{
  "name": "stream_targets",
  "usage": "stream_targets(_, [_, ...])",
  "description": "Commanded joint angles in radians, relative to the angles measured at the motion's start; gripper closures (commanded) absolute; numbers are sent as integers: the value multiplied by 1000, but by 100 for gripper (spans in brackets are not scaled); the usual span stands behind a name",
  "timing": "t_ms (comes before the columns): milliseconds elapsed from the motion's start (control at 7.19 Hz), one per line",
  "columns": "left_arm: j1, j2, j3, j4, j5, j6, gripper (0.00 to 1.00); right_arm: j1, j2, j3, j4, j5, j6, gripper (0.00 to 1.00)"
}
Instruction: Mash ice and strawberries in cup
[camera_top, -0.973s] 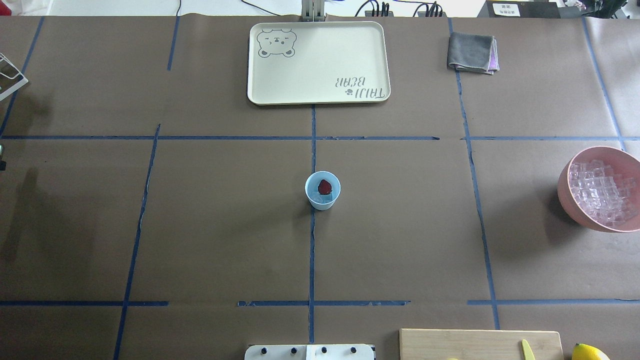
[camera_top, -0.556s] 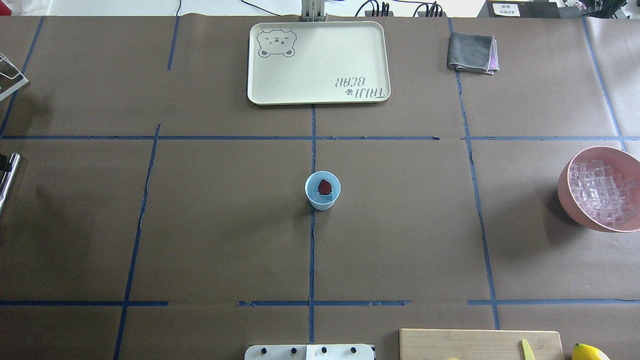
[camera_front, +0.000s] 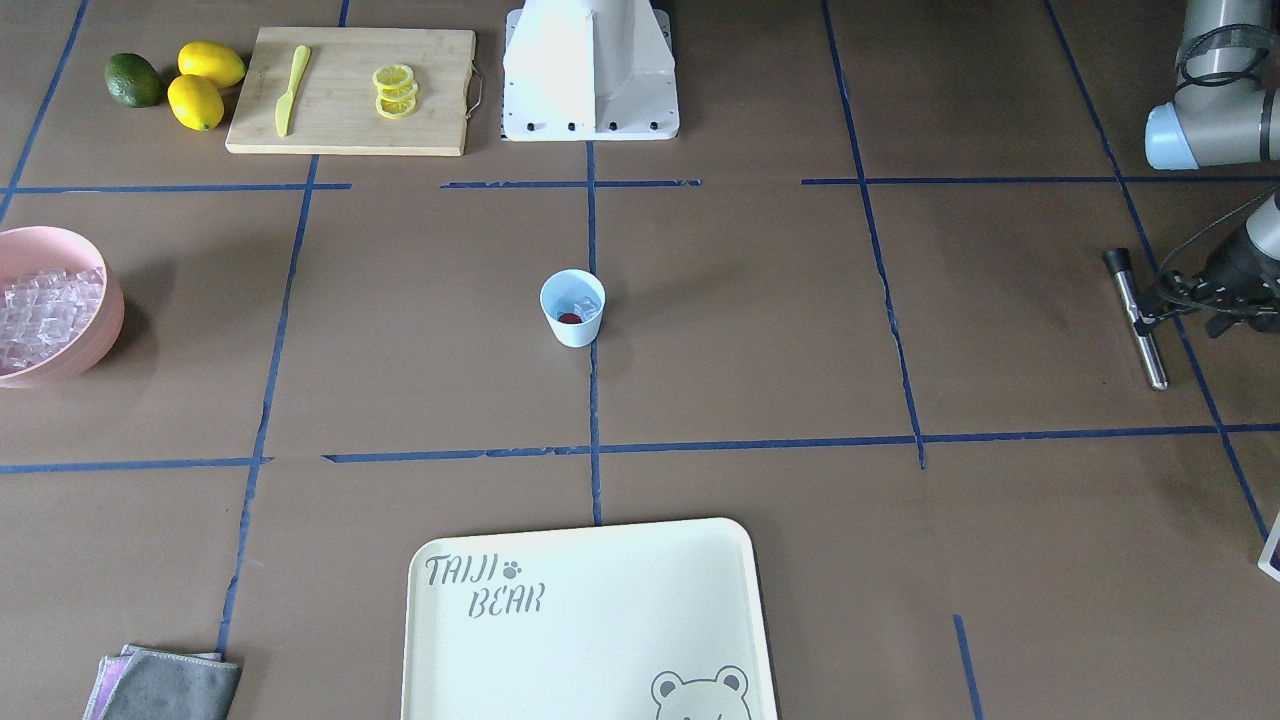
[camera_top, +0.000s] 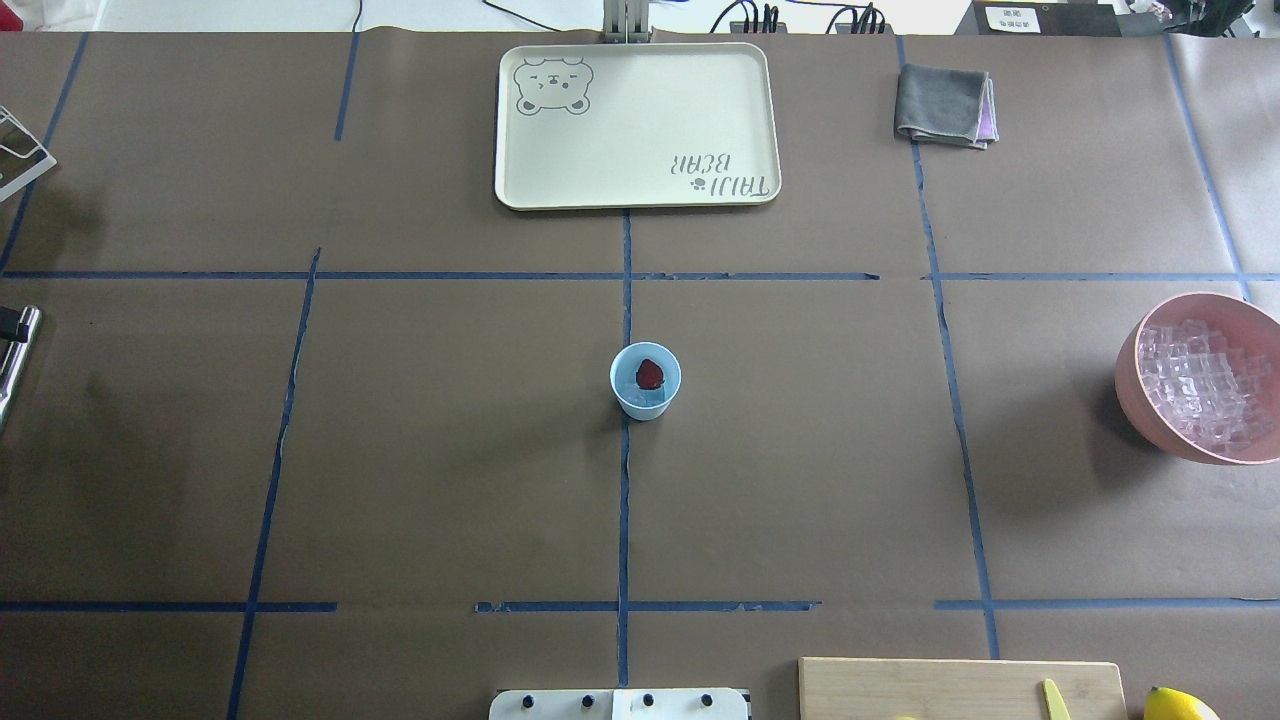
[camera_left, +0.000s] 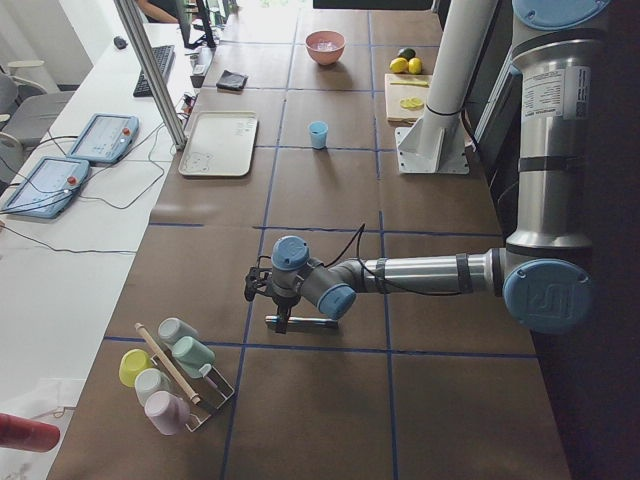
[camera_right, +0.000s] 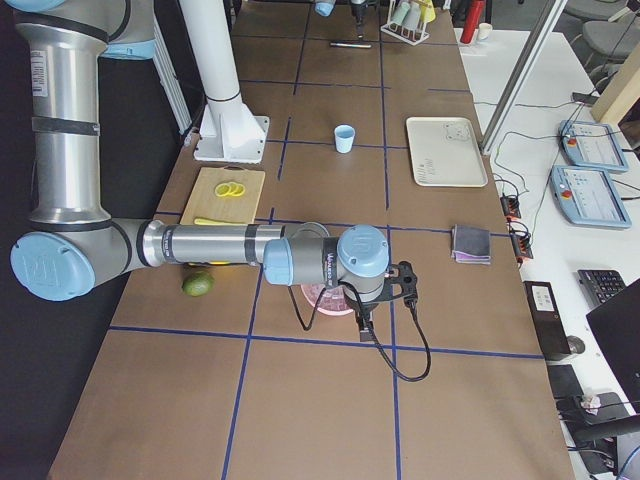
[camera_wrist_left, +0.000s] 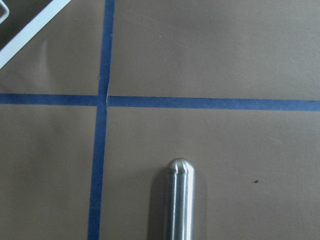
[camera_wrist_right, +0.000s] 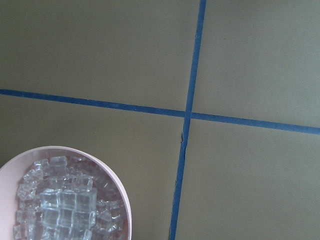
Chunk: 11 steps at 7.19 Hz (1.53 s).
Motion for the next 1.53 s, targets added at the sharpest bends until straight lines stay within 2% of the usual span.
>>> stream_targets(0, [-135, -3, -41, 190, -53, 291, 0, 1, -1, 0, -1, 0, 1, 1])
stream_targets(417, [-264, 2, -182, 542, -93, 564, 0, 1, -1, -1, -1, 0, 1, 1])
stream_targets(556, [-333, 3, -206, 641, -158, 617, 0, 1, -1, -1, -1, 1, 1, 1])
stream_targets(695, [-399, 2, -226, 690, -203, 647, 0, 1, -1, -1, -1, 1, 1, 1])
stream_targets(834, [-440, 3, -233, 717, -204, 646, 0, 1, -1, -1, -4, 1, 1, 1])
stream_targets(1390, [-439, 13, -223, 719, -194, 640, 0, 1, -1, -3, -12, 2, 1, 1])
